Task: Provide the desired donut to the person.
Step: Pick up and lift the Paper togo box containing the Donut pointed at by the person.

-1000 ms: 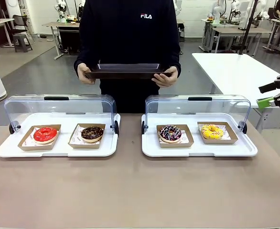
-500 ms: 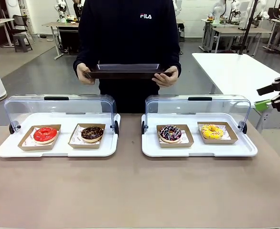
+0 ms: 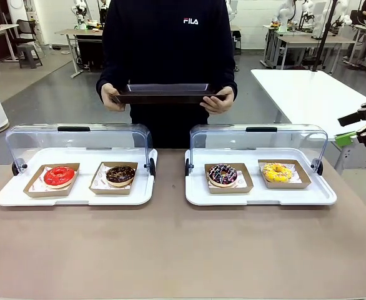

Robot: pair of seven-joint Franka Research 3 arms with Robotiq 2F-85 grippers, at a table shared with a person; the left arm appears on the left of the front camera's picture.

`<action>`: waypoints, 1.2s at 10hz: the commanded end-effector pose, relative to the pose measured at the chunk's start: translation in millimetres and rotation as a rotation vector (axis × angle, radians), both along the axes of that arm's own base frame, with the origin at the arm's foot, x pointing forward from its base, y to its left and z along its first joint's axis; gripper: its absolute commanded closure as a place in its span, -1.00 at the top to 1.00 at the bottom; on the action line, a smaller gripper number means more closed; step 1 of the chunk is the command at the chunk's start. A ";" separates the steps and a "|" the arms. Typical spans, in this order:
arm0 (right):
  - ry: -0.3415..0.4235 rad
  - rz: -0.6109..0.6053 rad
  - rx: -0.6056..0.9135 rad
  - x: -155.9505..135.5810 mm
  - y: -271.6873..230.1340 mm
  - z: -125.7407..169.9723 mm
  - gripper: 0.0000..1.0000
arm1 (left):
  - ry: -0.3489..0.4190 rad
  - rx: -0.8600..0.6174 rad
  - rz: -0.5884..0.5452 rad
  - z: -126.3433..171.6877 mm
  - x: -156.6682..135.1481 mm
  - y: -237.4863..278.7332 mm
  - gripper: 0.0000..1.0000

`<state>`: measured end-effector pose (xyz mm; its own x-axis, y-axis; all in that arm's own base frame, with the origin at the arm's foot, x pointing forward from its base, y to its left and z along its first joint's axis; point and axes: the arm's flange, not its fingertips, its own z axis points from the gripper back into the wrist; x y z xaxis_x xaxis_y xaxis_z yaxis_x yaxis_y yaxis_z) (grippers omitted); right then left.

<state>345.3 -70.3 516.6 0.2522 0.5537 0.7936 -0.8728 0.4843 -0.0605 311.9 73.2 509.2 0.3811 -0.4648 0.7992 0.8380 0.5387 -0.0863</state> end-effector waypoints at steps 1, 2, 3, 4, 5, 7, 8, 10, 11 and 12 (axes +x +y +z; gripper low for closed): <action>-0.020 0.015 0.029 1.2 0.9 1.2 1.00 | -0.018 -0.012 -0.014 0.0 -0.8 0.3 1.00; -0.020 0.015 0.029 1.2 0.9 1.2 1.00 | -0.018 -0.012 -0.014 0.0 -0.8 0.3 1.00; -0.020 0.015 0.029 1.2 0.9 1.2 1.00 | -0.018 -0.012 -0.014 0.0 -0.8 0.3 1.00; -0.020 0.015 0.029 1.2 0.9 1.2 1.00 | -0.018 -0.012 -0.014 0.0 -0.8 0.3 1.00; -0.020 0.015 0.029 1.2 0.9 1.2 1.00 | -0.018 -0.012 -0.014 0.0 -0.8 0.3 1.00; -0.020 0.015 0.029 1.2 0.9 1.2 1.00 | -0.018 -0.012 -0.014 0.0 -0.8 0.3 1.00; -0.020 0.015 0.029 1.2 0.9 1.2 1.00 | -0.018 -0.012 -0.014 0.0 -0.8 0.3 1.00; -0.020 0.015 0.029 1.2 0.9 1.2 1.00 | -0.018 -0.012 -0.014 0.0 -0.8 0.3 1.00; -0.020 0.015 0.029 1.2 0.9 1.2 1.00 | -0.018 -0.012 -0.014 0.0 -0.8 0.3 1.00; -0.020 0.015 0.029 1.2 0.9 1.2 1.00 | -0.018 -0.012 -0.014 0.0 -0.8 0.3 1.00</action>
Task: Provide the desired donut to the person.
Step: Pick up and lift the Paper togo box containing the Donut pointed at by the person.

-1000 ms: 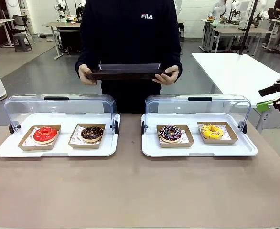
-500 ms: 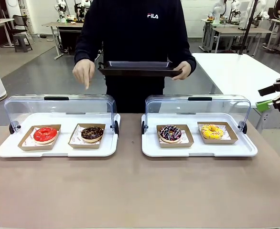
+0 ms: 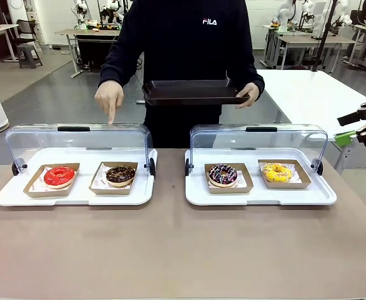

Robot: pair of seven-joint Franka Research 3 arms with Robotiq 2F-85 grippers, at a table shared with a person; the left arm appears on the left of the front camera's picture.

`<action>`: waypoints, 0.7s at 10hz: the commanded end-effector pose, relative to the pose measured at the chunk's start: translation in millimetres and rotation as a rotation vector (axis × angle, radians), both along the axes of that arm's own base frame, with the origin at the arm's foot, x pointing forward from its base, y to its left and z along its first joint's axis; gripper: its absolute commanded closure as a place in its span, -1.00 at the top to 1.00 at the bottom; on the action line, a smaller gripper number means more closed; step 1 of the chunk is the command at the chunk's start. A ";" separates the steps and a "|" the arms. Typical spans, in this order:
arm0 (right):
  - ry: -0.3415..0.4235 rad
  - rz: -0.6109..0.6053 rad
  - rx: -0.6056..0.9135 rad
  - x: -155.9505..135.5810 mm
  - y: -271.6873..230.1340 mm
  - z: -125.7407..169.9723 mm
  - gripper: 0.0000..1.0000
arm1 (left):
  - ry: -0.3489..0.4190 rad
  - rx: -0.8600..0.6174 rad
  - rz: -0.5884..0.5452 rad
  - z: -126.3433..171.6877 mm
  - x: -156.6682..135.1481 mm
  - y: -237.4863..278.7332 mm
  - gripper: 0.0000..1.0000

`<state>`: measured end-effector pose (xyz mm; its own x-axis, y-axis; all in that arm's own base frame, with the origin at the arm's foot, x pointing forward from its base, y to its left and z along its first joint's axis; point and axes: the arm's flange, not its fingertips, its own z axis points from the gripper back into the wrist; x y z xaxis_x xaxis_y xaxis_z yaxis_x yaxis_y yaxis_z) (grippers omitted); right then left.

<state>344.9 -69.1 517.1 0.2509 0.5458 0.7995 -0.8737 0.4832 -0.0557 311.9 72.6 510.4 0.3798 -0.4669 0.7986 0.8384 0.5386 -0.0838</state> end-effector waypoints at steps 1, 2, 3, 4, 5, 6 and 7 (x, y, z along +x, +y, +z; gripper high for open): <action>-0.020 0.013 0.019 1.6 -0.3 0.6 1.00 | -0.017 -0.014 -0.013 -1.2 -0.8 0.9 1.00; -0.020 0.013 0.019 1.6 -0.3 0.6 1.00 | -0.017 -0.014 -0.013 -1.2 -0.8 0.9 1.00; -0.020 0.013 0.019 1.6 -0.3 0.6 1.00 | -0.017 -0.014 -0.013 -1.2 -0.8 0.9 1.00; -0.020 0.013 0.019 1.6 -0.3 0.6 1.00 | -0.017 -0.014 -0.013 -1.2 -0.8 0.9 1.00; -0.020 0.013 0.019 1.6 -0.3 0.6 1.00 | -0.017 -0.014 -0.013 -1.2 -0.8 0.9 1.00; -0.020 0.013 0.019 1.6 -0.3 0.6 1.00 | -0.017 -0.014 -0.013 -1.2 -0.8 0.9 1.00; -0.020 0.013 0.019 1.6 -0.3 0.6 1.00 | -0.017 -0.014 -0.013 -1.2 -0.8 0.9 1.00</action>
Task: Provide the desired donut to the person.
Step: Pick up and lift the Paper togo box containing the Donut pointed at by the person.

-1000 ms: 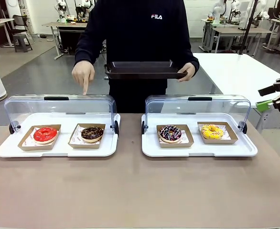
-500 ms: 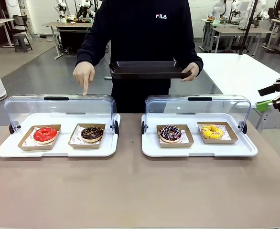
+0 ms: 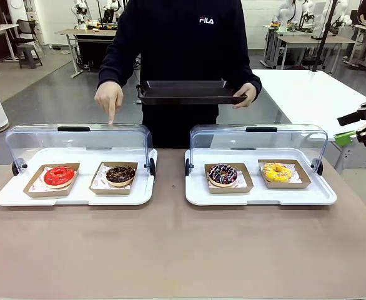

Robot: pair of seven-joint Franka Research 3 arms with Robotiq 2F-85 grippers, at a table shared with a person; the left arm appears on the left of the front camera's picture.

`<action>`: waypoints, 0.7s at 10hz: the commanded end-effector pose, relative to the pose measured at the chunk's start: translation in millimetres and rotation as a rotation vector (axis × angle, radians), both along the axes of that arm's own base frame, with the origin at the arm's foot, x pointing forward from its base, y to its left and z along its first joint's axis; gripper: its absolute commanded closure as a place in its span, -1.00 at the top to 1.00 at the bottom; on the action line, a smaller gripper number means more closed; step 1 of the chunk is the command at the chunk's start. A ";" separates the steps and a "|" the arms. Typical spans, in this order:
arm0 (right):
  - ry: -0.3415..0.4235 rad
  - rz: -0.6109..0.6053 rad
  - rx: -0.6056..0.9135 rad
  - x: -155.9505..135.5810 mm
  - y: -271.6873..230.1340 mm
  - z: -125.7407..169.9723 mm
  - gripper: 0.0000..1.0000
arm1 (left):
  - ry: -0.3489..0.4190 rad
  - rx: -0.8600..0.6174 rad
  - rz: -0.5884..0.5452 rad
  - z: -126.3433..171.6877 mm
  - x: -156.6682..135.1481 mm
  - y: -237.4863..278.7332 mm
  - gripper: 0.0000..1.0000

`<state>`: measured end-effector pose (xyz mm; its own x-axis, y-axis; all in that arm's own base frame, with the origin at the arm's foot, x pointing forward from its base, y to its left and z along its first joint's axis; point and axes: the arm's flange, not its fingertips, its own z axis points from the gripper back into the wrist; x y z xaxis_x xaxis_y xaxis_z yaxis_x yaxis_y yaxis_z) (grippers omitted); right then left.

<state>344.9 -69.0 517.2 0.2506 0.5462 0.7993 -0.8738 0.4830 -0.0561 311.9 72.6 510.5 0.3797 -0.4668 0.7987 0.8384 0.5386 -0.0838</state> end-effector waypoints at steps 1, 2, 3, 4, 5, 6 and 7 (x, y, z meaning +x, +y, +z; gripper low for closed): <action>-0.019 0.013 0.019 1.6 -0.4 0.6 1.00 | 0.000 0.000 0.000 0.0 0.0 0.0 1.00; -0.019 0.013 0.019 1.6 -0.4 0.6 1.00 | 0.036 0.111 -0.061 -7.3 12.1 -27.4 1.00; -0.019 0.013 0.019 1.6 -0.4 0.6 1.00 | 0.048 0.194 -0.111 -17.2 24.3 -52.3 1.00; -0.019 0.013 0.019 1.6 -0.4 0.6 1.00 | 0.085 0.298 -0.173 -32.8 37.6 -78.0 1.00; -0.019 0.013 0.019 1.6 -0.4 0.6 1.00 | 0.117 0.391 -0.247 -53.6 50.5 -100.2 1.00; -0.019 0.013 0.019 1.6 -0.4 0.6 1.00 | 0.114 0.438 -0.290 -72.3 64.5 -115.3 1.00; -0.019 0.013 0.019 1.6 -0.4 0.6 1.00 | 0.108 0.465 -0.331 -95.6 78.9 -130.0 1.00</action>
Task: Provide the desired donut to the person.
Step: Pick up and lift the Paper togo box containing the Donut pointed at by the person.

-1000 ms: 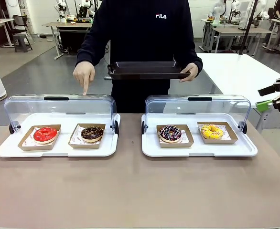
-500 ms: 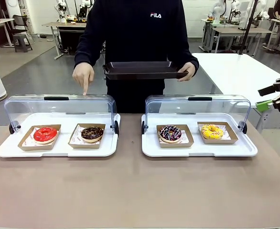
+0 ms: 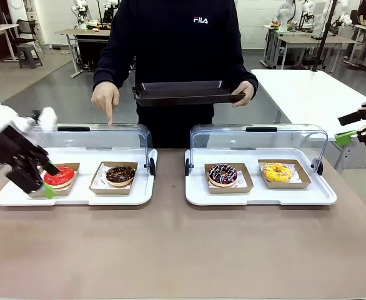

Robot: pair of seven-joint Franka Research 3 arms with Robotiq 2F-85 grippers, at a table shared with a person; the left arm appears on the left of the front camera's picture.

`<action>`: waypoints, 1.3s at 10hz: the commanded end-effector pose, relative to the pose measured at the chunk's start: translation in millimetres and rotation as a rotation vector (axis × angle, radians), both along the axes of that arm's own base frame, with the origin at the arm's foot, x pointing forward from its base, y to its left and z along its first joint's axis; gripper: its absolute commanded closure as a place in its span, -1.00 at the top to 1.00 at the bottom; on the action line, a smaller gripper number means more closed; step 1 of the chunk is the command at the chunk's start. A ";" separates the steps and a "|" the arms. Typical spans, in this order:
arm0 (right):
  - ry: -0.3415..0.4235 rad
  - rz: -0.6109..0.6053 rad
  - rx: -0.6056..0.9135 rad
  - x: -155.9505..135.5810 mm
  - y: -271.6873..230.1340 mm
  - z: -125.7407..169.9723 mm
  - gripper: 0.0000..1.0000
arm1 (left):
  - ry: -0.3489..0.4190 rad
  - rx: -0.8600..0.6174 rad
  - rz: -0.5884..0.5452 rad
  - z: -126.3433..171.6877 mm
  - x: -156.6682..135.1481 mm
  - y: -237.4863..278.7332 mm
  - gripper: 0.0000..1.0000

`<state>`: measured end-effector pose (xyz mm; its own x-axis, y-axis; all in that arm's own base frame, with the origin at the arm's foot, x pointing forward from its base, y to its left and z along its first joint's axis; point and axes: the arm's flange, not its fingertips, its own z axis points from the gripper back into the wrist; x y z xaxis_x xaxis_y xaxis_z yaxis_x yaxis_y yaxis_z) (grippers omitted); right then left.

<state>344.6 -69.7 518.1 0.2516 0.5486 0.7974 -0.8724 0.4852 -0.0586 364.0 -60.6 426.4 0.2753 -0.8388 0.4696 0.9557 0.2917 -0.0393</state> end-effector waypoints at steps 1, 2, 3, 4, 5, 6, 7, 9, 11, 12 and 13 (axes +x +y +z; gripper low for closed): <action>-0.019 0.016 0.023 1.9 0.3 -0.3 1.00 | -0.033 0.055 -0.062 -35.7 42.8 -10.2 1.00; -0.019 0.016 0.023 1.9 0.3 -0.3 1.00 | -0.056 0.098 -0.060 -57.5 57.2 -23.7 1.00; -0.019 0.016 0.023 1.9 0.3 -0.3 1.00 | -0.086 0.136 -0.078 -70.2 65.1 -33.4 1.00; -0.019 0.016 0.023 1.9 0.3 -0.3 1.00 | -0.113 0.148 -0.118 -76.1 70.6 -41.8 1.00; -0.019 0.016 0.023 1.9 0.3 -0.3 1.00 | -0.141 0.160 -0.156 -82.1 76.4 -48.8 1.00; -0.019 0.016 0.023 1.9 0.3 -0.3 1.00 | -0.169 0.181 -0.178 -87.3 81.0 -56.8 1.00; -0.019 0.016 0.023 1.9 0.3 -0.3 1.00 | -0.184 0.195 -0.197 -87.8 84.2 -62.0 1.00; -0.019 0.016 0.023 1.9 0.3 -0.3 1.00 | -0.209 0.215 -0.226 -86.7 90.4 -68.4 1.00; -0.019 0.016 0.023 1.9 0.3 -0.3 1.00 | -0.213 0.258 -0.243 -89.9 100.2 -76.7 1.00; -0.019 0.016 0.023 1.9 0.3 -0.3 1.00 | -0.216 0.276 -0.235 -90.5 103.3 -77.3 1.00; -0.019 0.016 0.023 1.9 0.3 -0.3 1.00 | -0.219 0.280 -0.232 -90.1 105.6 -77.0 1.00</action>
<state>344.5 -69.7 518.3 0.2516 0.5487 0.7973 -0.8729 0.4845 -0.0579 462.8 -137.1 336.6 -0.0257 -0.9639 0.2649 0.9779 0.0308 0.2070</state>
